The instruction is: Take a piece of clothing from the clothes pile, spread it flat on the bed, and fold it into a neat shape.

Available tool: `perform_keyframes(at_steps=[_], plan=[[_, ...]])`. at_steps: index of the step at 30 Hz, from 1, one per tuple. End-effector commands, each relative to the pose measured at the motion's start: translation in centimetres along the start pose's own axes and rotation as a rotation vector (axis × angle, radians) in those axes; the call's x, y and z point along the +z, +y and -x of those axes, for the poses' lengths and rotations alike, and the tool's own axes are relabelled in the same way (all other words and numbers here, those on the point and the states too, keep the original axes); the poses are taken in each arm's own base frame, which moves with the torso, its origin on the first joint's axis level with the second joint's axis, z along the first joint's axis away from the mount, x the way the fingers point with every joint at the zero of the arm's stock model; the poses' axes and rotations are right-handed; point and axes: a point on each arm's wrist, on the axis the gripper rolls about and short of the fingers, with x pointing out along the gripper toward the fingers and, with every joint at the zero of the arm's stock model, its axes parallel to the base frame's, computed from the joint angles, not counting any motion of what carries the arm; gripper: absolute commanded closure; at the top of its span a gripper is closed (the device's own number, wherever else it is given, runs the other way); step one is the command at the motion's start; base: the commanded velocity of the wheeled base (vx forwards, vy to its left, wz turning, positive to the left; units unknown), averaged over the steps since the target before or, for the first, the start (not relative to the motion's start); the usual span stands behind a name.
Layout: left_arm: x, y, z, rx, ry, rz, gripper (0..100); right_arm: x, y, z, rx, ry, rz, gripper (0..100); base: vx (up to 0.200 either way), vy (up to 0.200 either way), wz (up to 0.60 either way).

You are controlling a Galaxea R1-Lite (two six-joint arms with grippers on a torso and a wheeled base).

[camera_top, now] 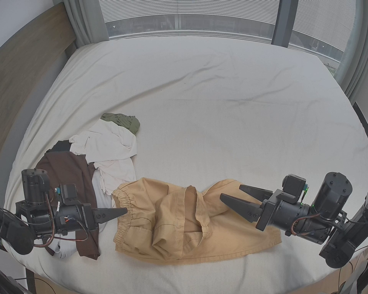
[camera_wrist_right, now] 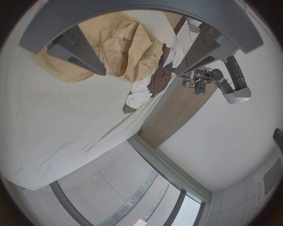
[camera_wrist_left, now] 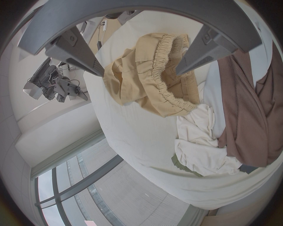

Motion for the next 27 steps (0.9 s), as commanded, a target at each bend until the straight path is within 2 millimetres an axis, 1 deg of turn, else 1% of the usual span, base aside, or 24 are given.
perform_keyframes(at_steps=[1,8,10,11,18,24,27], plan=[[-0.5,0.7,-0.8,0.012,0.034,0.025,0,0.0,-0.2,0.0,-0.005,0.001,-0.001,0,0.000,0.000,0.00],[-0.9,1.7,-1.9,0.017,0.046,0.035,0,0.0,-0.2,0.0,-0.005,0.001,-0.001,0,0.000,0.000,0.00],[-0.9,1.7,-1.9,0.017,0.046,0.035,0,0.0,-0.2,0.0,-0.005,0.001,-0.001,0,0.000,0.000,0.00],[-1.0,1.9,-2.3,0.016,0.048,0.035,0,0.0,-0.2,0.0,-0.005,0.001,-0.001,0,0.000,0.000,0.00],[-1.3,2.3,-3.0,0.012,0.058,0.035,0,0.0,-0.2,0.0,-0.004,0.000,0.000,0,0.000,0.000,0.00],[-2.3,2.5,-4.6,-0.005,0.105,0.033,0,0.1,-0.3,0.0,-0.010,-0.003,0.000,0,0.000,0.000,0.00],[-2.5,2.7,-5.1,-0.013,0.093,0.024,0,0.1,-0.3,0.0,-0.008,-0.006,0.002,0,0.000,0.000,0.00]])
